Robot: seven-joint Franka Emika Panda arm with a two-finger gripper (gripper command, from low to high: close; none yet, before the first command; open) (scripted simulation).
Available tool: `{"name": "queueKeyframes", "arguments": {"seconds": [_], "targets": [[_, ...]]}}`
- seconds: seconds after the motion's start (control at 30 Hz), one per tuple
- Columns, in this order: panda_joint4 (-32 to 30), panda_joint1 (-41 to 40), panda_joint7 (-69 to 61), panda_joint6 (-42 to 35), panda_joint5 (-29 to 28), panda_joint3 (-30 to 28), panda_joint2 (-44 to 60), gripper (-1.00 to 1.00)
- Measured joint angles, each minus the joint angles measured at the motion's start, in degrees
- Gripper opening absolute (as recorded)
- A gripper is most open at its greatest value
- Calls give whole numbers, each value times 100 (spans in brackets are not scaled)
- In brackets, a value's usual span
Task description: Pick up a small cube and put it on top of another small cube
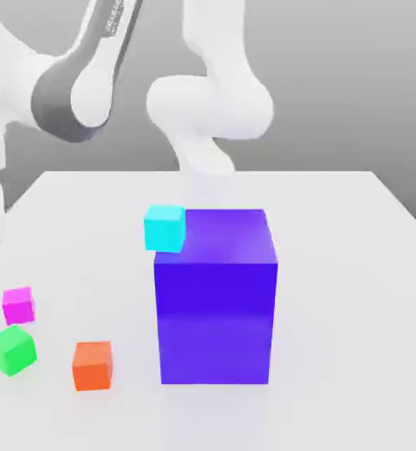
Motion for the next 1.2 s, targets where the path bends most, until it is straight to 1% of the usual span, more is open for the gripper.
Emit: {"name": "queueKeyframes", "arguments": {"seconds": [0.07,0.13,0.27,0.33,0.37,0.6,0.7,0.8,0.87,0.93,1.0,1.1,1.13,1.2], "targets": [[-159,-371,-169,204,356,-93,393,0],[-305,-552,-410,403,810,-73,792,0],[-216,-1014,-1055,971,1738,492,1630,0],[-123,-1364,-1303,1285,2056,907,2035,0],[-87,-1498,-1385,1407,2159,1063,2188,-100],[-86,-1544,-1367,1424,2137,1106,2201,-100],[-206,-1195,-1051,1050,1730,666,1713,-100],[-322,-998,-524,585,1047,352,1106,-100],[-88,-735,-58,150,720,459,883,-100],[250,-356,404,-327,496,700,729,-100],[434,-145,534,-359,525,759,881,-100],[519,-209,383,95,798,920,1432,-100],[533,-256,323,250,883,990,1605,100],[533,-256,323,250,883,990,1605,100]]}}
